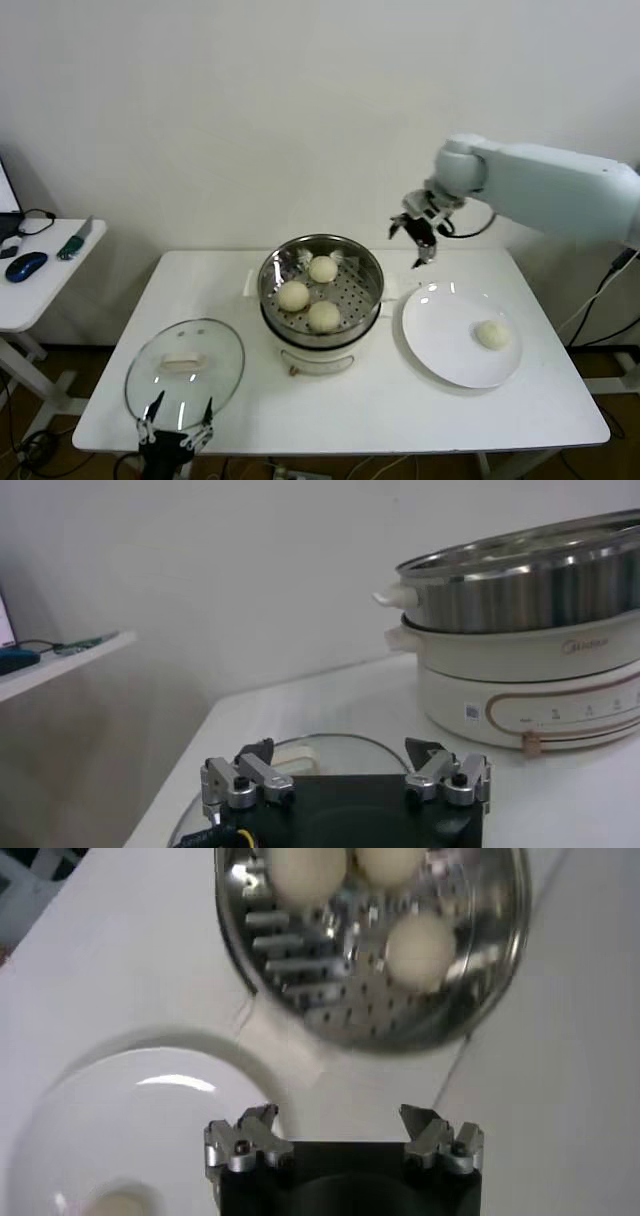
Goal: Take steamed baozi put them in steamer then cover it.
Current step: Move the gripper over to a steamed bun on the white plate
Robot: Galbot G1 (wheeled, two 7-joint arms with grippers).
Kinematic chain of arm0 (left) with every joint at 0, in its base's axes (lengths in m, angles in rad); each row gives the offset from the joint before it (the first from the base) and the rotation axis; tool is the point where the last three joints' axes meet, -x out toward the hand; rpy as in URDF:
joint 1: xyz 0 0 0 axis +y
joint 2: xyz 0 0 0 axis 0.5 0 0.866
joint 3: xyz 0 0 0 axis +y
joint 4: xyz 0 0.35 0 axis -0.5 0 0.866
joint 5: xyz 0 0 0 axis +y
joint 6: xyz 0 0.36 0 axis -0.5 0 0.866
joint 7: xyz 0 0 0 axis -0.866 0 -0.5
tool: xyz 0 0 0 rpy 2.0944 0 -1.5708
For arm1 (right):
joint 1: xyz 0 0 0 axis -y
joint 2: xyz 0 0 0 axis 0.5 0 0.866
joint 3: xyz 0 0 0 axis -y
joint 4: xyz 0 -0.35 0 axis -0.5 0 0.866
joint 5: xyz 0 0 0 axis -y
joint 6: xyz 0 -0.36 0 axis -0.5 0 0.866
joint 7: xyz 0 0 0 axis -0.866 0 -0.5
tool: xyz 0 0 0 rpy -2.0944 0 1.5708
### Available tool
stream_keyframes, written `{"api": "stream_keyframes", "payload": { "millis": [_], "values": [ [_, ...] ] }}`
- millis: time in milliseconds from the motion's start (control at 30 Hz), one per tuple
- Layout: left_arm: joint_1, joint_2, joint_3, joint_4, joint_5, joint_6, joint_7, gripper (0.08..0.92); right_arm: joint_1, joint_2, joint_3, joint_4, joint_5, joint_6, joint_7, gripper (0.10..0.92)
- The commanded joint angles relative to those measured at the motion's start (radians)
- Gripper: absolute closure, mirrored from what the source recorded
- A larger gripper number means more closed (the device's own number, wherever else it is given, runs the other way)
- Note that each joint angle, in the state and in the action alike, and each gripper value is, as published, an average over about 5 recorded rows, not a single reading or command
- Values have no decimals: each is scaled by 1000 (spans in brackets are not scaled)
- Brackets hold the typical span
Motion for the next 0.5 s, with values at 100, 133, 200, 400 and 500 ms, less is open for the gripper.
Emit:
{"api": "stream_keyframes", "payload": {
  "millis": [100, 133, 200, 400, 500],
  "values": [
    [-4, -9, 5, -2, 15, 8, 0, 177, -366, -308, 240, -85, -196, -127, -49, 203],
    [-4, -11, 6, -2, 17, 8, 0, 177, -396, -304, 269, -105, -211, -115, -55, 203],
    [-4, -14, 8, -2, 21, 9, 0, 177, -461, -287, 338, -155, -238, -92, -68, 203],
    [-1, -22, 6, -4, 28, 12, -1, 177, -573, -221, 449, -277, -304, -54, -98, 203],
    [2, -24, 1, -3, 30, 13, -3, 177, -600, -190, 478, -317, -343, -49, -111, 203]
  ]
}}
